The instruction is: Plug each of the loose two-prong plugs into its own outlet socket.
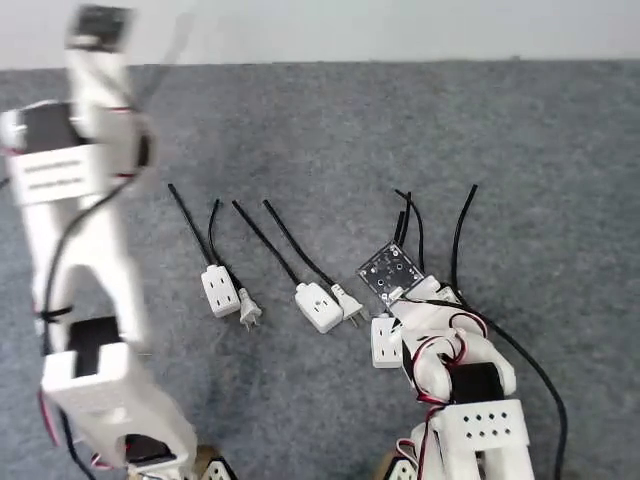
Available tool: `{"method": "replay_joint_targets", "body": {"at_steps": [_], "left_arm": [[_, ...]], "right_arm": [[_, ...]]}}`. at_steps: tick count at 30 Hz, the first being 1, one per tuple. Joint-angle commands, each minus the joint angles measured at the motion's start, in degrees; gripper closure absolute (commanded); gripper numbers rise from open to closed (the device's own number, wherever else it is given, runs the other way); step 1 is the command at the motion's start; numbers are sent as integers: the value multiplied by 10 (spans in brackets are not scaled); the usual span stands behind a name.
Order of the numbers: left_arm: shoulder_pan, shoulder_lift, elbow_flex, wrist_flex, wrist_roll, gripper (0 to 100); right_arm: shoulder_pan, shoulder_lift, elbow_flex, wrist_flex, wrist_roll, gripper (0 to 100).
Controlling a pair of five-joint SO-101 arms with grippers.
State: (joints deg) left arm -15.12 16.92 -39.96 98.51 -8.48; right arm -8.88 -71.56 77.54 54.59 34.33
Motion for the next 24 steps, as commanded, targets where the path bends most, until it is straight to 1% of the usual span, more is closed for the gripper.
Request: {"method": "replay_joint_targets", "body": {"at_steps": [1,7,12,15,20,24], "left_arm": [[-128,-32,1,-58,-11,989],[-256,18,17,-148,-7,989],[-367,106,32,-227,-8,989],[-425,162,29,-275,-6,989],[-493,225,29,-365,-5,989],[-525,265,29,-402,-4,989]], "right_arm": [[2,-7,-6,-10,-8,808],[2,-4,-6,-10,-8,808],[1,-7,3,-14,-8,808],[-14,-7,7,-14,-8,808],[-22,-7,8,-12,-8,808],[-22,-7,9,-12,-8,808]]}}
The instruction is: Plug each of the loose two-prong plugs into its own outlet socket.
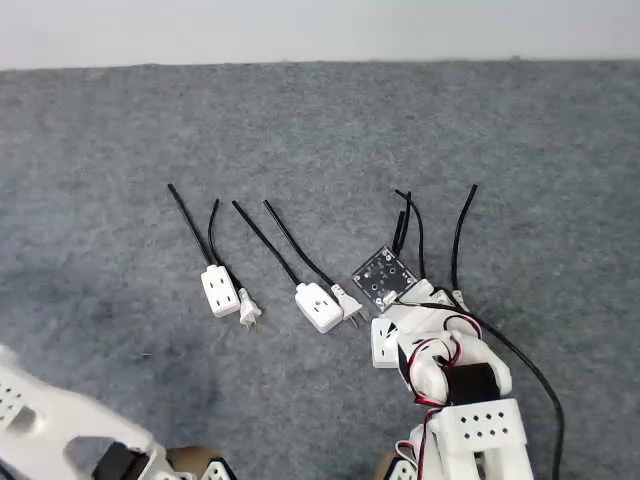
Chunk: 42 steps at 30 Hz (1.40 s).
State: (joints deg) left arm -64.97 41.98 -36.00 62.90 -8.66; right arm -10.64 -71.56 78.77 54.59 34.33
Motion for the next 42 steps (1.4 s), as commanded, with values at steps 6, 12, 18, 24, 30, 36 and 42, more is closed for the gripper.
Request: {"method": "replay_joint_targets", "body": {"at_steps": [6,12,18,24,30,36,42], "left_arm": [[-51,88,-10,-86,-3,988],[-56,146,-11,-109,-6,988],[-55,156,-13,-107,-4,987],[-52,156,-108,-14,-4,792],[-10,156,-349,147,-4,779],[148,107,-589,367,-7,779],[302,-38,-378,379,29,779]], "right_arm": [[-5,-6,-3,-13,-8,808],[-5,-3,-3,-13,-8,808],[-5,-3,-3,-13,-8,808],[-6,-2,-3,-14,-8,808],[-6,-4,1,-14,-8,808],[-12,-7,12,-29,-8,808],[-11,-7,16,-32,-8,808]]}}
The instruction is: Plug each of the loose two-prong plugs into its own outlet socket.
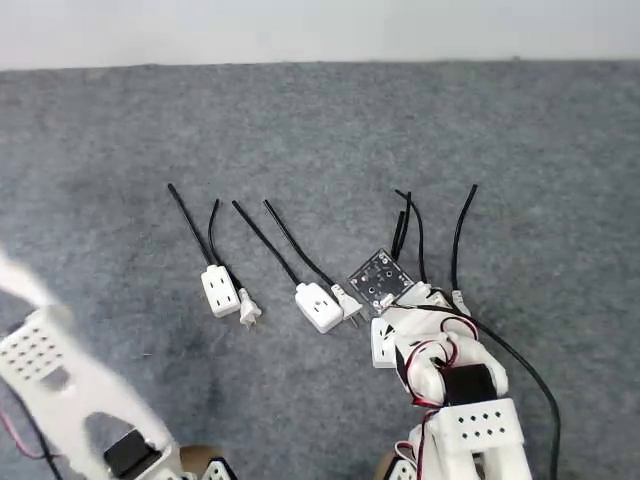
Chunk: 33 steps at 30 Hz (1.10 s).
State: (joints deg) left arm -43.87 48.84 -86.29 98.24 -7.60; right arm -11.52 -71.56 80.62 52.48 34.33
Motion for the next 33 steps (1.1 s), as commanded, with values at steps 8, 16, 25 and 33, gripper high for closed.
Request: {"method": "replay_joint_targets", "body": {"at_steps": [8,16,25,33], "left_arm": [[309,-246,425,24,75,779],[422,-460,664,11,78,821],[409,-673,1086,-206,36,819],[399,-687,1194,-308,-11,819]], "right_arm": [[-2,-6,-3,-12,-8,808],[-2,-7,-3,-12,-8,808],[-2,-5,-3,-12,-7,808],[-3,-2,-3,-13,-7,808]]}}
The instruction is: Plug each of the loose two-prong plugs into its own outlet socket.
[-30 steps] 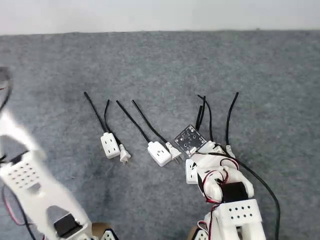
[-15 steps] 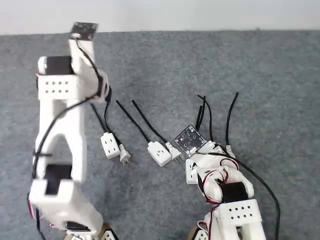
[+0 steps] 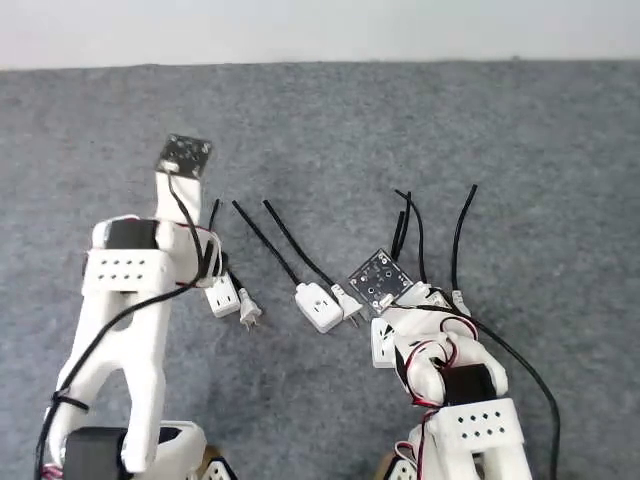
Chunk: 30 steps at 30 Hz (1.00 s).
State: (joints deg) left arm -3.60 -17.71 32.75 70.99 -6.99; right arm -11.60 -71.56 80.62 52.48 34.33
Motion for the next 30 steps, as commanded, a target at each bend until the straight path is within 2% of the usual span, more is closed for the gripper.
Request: {"method": "replay_joint_targets", "body": {"at_steps": [1,7,11,17,20,25,30], "left_arm": [[-4,-21,2,-36,-17,819],[25,-20,29,-77,-15,819],[29,-19,40,-109,19,819],[25,-19,79,-176,24,819],[1,-19,118,-237,25,819],[-60,-19,155,-305,55,819],[-61,-19,184,-332,56,819]], "right_arm": [[-2,-2,-3,-13,-7,808],[-2,-2,-3,-13,-7,808],[-4,-2,-5,-7,-7,807],[-98,-1,-75,134,-17,805],[-97,-1,-104,152,-34,805],[-102,2,-142,173,-8,805],[-102,100,-207,211,14,805]]}}
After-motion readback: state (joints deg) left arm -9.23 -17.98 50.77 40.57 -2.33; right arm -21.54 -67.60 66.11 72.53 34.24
